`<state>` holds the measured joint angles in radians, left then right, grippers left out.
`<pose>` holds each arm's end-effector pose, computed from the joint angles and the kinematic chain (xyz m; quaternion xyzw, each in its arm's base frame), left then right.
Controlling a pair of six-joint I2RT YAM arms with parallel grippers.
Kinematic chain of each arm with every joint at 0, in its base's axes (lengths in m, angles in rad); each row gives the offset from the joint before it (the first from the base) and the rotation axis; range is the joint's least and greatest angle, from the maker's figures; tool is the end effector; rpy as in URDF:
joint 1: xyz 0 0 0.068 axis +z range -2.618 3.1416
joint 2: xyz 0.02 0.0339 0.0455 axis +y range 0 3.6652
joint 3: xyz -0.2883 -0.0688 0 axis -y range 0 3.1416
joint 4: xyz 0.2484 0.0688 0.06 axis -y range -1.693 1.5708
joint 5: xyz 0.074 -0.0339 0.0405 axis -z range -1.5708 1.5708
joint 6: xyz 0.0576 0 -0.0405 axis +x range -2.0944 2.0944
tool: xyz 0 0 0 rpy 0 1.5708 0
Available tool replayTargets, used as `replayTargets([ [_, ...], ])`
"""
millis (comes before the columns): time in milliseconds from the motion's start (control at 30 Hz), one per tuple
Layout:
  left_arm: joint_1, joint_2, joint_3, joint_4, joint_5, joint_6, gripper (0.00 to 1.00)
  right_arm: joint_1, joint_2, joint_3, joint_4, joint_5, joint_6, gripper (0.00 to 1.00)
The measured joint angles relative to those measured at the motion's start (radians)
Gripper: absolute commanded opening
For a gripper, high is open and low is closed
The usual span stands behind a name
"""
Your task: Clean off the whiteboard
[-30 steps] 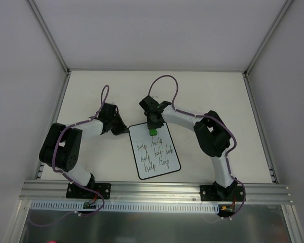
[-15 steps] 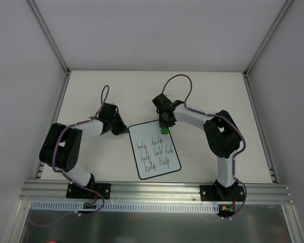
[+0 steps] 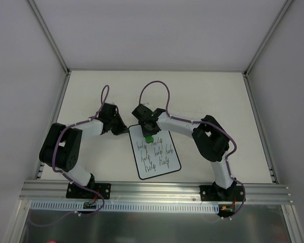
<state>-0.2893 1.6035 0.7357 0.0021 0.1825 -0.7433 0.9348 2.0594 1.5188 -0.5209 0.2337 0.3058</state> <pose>0.3042 -0.1014 0.1514 -0.1797 0.9177 -0.2441 0.2568 0.2855 0.3642 0.1781 -0.2694 0.9231 0.0536 0.2692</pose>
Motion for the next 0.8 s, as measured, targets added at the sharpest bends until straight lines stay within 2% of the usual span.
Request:
replayTargets([
  [433, 0.000, 0.000, 0.000, 0.000, 0.000, 0.000, 0.00, 0.046, 0.012, 0.011, -0.004, 0.005, 0.026, 0.00],
  [633, 0.000, 0.000, -0.001, 0.002, 0.000, 0.000, 0.00, 0.016, -0.054, -0.105, 0.074, 0.012, 0.052, 0.00],
  [800, 0.000, 0.000, -0.002, 0.002, 0.000, 0.000, 0.00, -0.075, -0.138, -0.217, 0.077, 0.027, 0.057, 0.00],
])
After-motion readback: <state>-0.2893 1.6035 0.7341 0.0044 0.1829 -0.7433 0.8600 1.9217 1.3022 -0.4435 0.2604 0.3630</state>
